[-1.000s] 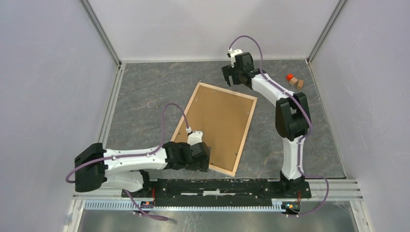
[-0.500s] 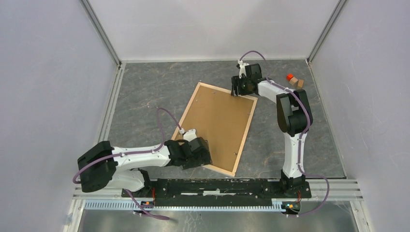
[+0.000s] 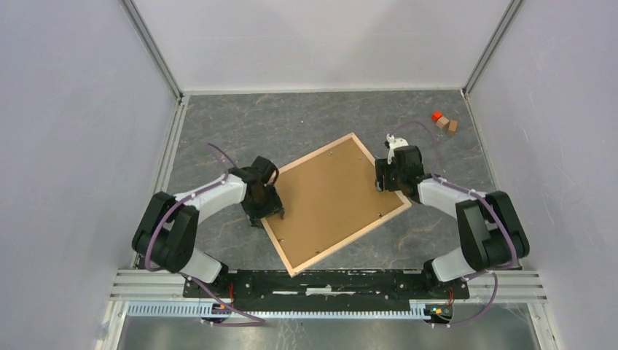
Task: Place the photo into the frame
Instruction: Adjust the photo frame at the center of the board, then install the photo frame at the center of the board.
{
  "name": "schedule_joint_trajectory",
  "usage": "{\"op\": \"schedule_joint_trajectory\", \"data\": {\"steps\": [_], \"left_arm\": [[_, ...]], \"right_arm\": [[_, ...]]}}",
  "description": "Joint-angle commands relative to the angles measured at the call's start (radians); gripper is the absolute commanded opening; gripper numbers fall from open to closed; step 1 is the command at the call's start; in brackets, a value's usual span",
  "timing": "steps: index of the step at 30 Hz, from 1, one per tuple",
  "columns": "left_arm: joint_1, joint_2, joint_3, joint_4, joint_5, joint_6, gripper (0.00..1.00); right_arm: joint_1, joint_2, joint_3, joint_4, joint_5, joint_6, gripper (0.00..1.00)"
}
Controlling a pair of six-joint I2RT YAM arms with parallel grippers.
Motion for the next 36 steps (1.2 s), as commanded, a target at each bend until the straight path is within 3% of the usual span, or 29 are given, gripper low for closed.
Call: {"op": "schedule_joint_trajectory", "data": {"steps": [1,3,6,9,12,16,20,25,30,32,36], "left_arm": [[0.149,0.133,0.152,0.052,0.064,0.241,0.7],[0.205,0.225,0.217,0.038,0.101,0.322,0.69],[0.239,0.315,0.277,0.028,0.138,0.379,0.54],[0.243,0.298,0.251,0.071,0.107,0.392,0.41],[0.251,0.268,0.236,0.072,0.066,0.423,0.34],[0.254,0.262,0.272,0.031,0.048,0.486,0.28],[0.254,0.244,0.269,0.032,0.022,0.511,0.21],[0.254,0.246,0.265,0.024,0.029,0.518,0.13],[0.251,0.236,0.281,-0.042,-0.111,0.515,0.02],[0.245,0.231,0.296,-0.076,-0.179,0.501,0.02],[0.244,0.218,0.279,-0.077,-0.16,0.495,0.02]], "right_arm": [[0.076,-0.101,-0.137,-0.045,-0.099,0.058,0.68],[0.09,-0.16,-0.196,-0.034,-0.101,0.068,0.68],[0.113,-0.253,-0.288,-0.016,-0.135,0.091,0.68],[0.121,-0.337,-0.341,-0.015,-0.137,0.086,0.72],[0.121,-0.377,-0.299,-0.093,0.047,0.061,0.98],[0.12,-0.354,-0.191,-0.144,0.241,0.052,0.98],[0.104,-0.255,-0.087,-0.088,0.133,0.035,0.98],[0.103,-0.091,0.116,-0.137,0.204,-0.039,0.94],[0.104,0.027,0.235,-0.112,0.162,-0.08,0.9],[0.104,0.077,0.276,-0.114,0.184,-0.078,0.88],[0.105,0.12,0.289,-0.074,0.131,-0.074,0.81]]}}
